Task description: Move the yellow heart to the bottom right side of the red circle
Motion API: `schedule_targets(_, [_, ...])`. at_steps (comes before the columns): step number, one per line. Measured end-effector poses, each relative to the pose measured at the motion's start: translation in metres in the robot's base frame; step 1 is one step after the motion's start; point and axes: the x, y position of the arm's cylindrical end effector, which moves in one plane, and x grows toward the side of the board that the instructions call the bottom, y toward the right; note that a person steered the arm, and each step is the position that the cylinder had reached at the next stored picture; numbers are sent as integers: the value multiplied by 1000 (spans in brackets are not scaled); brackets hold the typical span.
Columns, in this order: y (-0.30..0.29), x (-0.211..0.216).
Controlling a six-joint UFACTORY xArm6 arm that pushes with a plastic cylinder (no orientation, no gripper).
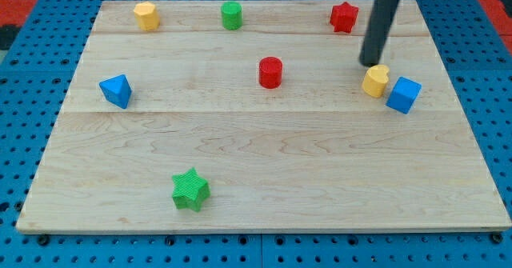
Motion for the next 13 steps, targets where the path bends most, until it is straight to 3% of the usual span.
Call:
schedule_targets(11, [31, -15])
schedule_targets(13, [38, 8])
